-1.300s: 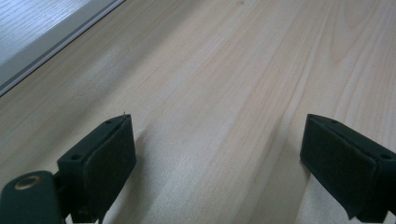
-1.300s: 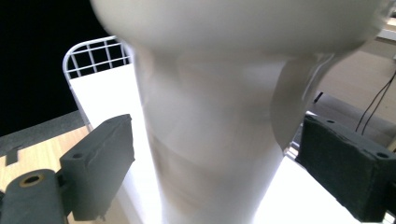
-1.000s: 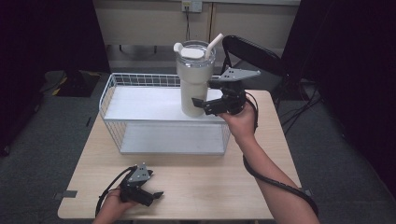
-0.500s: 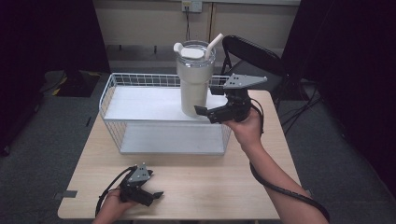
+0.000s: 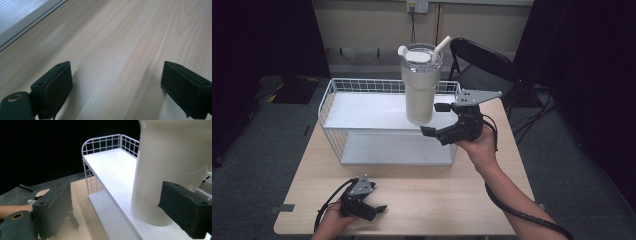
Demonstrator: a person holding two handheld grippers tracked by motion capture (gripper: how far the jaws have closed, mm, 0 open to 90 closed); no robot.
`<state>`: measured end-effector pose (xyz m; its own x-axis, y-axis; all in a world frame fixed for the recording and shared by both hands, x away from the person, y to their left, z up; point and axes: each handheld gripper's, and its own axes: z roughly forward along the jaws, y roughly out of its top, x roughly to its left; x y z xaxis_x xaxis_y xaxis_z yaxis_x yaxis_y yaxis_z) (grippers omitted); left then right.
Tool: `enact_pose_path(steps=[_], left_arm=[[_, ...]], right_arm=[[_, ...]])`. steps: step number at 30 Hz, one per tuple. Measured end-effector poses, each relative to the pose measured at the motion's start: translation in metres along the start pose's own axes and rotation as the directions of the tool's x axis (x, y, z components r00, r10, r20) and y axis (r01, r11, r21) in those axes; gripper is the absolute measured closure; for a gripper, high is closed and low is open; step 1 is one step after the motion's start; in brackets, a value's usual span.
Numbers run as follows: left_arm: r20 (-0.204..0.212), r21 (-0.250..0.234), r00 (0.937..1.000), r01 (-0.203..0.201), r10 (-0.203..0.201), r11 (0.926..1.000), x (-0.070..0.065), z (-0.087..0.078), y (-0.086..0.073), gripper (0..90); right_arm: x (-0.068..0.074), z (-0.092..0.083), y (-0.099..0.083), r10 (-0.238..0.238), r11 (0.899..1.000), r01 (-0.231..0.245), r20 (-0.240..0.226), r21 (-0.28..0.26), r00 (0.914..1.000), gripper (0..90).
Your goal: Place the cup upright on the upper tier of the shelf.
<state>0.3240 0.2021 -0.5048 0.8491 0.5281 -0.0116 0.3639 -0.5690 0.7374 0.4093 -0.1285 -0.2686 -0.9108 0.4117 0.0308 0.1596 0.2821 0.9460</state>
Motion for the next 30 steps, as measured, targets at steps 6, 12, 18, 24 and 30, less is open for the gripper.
enact_pose_path(steps=[6,12,18,24,30], left_arm=[[0.0,0.0,1.0,0.0,0.0,1.0,0.0,0.0,0.0,9.7],[0.0,0.006,1.0,-0.006,0.006,1.0,0.0,0.0,0.0,9.7],[0.0,0.006,1.0,-0.006,0.006,1.0,0.0,0.0,0.0,9.7],[0.0,0.006,1.0,-0.006,0.006,1.0,0.0,0.0,0.0,9.7],[0.0,0.006,1.0,-0.006,0.006,1.0,0.0,0.0,0.0,9.7]], right_arm=[[0.007,-0.001,-0.006,-0.023,1.0,0.023,-0.016,0.011,0.9996,10.4],[0.014,-0.001,-0.012,-0.037,0.999,0.038,-0.049,0.018,0.9981,10.4],[0.02,0.0,-0.021,-0.044,0.999,0.046,-0.071,0.027,0.9965,10.4],[0.026,0.002,-0.034,-0.054,0.997,0.058,-0.098,0.045,0.9937,10.4],[0.029,0.004,-0.047,-0.053,0.997,0.059,-0.112,0.059,0.9923,10.4]])
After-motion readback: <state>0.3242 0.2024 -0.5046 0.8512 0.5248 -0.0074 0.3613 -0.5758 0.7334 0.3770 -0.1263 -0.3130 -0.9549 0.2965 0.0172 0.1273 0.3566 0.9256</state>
